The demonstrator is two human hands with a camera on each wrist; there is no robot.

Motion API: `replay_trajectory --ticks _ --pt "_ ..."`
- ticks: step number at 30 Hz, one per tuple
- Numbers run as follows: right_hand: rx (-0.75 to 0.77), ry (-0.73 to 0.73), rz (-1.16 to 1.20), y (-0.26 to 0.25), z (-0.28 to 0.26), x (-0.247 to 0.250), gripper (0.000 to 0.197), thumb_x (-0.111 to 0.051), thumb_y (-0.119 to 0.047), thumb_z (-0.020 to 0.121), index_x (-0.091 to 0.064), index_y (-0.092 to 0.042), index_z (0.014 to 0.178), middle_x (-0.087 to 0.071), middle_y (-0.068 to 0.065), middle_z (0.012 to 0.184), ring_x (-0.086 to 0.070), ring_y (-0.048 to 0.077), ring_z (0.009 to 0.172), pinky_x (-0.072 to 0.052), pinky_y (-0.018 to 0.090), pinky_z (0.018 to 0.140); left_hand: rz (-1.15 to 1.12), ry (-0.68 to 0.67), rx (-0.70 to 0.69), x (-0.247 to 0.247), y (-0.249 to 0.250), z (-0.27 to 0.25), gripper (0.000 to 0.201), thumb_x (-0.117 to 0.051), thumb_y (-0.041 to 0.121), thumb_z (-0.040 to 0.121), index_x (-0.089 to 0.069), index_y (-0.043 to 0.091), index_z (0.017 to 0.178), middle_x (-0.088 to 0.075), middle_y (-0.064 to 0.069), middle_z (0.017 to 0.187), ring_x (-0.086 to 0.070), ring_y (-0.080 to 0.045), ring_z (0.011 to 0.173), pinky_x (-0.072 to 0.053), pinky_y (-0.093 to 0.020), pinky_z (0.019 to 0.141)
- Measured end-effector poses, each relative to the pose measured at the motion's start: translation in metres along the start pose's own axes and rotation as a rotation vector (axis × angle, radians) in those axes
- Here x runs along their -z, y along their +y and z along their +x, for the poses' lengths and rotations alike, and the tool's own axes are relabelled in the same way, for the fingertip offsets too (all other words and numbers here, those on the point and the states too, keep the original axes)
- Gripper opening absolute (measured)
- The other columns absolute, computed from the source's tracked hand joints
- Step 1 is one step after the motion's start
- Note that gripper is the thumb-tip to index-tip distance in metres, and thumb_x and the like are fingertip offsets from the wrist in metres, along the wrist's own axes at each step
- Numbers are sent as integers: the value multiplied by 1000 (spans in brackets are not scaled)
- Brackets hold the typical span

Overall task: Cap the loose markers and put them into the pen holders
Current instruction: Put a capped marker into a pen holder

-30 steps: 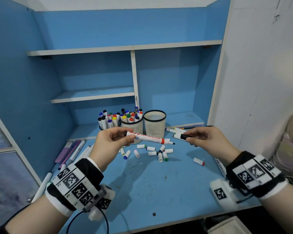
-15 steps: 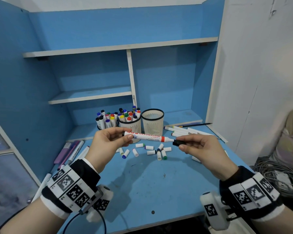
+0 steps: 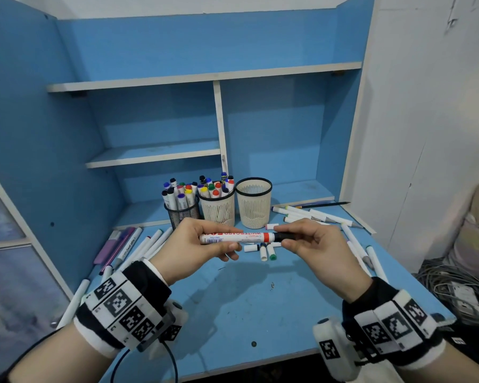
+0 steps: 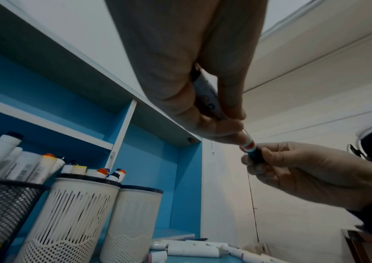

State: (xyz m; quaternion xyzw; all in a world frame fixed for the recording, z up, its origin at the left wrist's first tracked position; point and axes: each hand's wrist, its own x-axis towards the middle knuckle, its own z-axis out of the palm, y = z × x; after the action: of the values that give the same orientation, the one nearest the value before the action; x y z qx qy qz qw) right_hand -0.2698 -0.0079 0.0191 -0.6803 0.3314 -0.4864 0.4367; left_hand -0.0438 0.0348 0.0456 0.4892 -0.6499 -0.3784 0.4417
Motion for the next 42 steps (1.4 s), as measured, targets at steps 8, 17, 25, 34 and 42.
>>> replay_trajectory --ticks 8,17,25,34,42 --pt "208 206 -285 7 4 -21 34 -64 11 78 -72 -21 87 -66 -7 87 -59 3 87 -43 8 80 -168 65 87 -5 -9 1 15 -59 -5 85 -68 -5 97 -69 -22 76 -67 -22 60 -52 -22 55" --pt "210 6 -359 -3 16 -18 33 -67 -1 82 -67 -32 93 -63 -6 87 -56 9 80 -43 11 71 -20 227 12 21 3 -7 17 -67 -1 79 -66 8 94 -69 -3 66 -60 -11 56 -50 -16 55" --pt "172 -232 -330 -12 26 -66 14 -66 -23 86 -68 -28 99 -59 -11 73 -50 2 66 -40 14 62 248 200 -117 51 45 -7 21 -77 6 73 -65 14 88 -71 -9 74 -68 -22 66 -57 -33 72" --pt "34 -293 -262 -5 57 -118 11 -64 -13 88 -61 -18 97 -57 -5 70 -51 7 63 -44 17 64 649 183 164 112 7 -18 22 -80 19 73 -67 16 90 -72 -1 80 -65 -13 73 -53 -24 77" --pt "43 -131 -174 -5 105 -135 89 -64 0 83 -11 -31 147 -60 5 117 -64 19 98 -53 43 89 1031 112 701 173 -61 -60 28 -75 27 76 -71 11 99 -68 -3 90 -62 -16 80 -41 -16 61"
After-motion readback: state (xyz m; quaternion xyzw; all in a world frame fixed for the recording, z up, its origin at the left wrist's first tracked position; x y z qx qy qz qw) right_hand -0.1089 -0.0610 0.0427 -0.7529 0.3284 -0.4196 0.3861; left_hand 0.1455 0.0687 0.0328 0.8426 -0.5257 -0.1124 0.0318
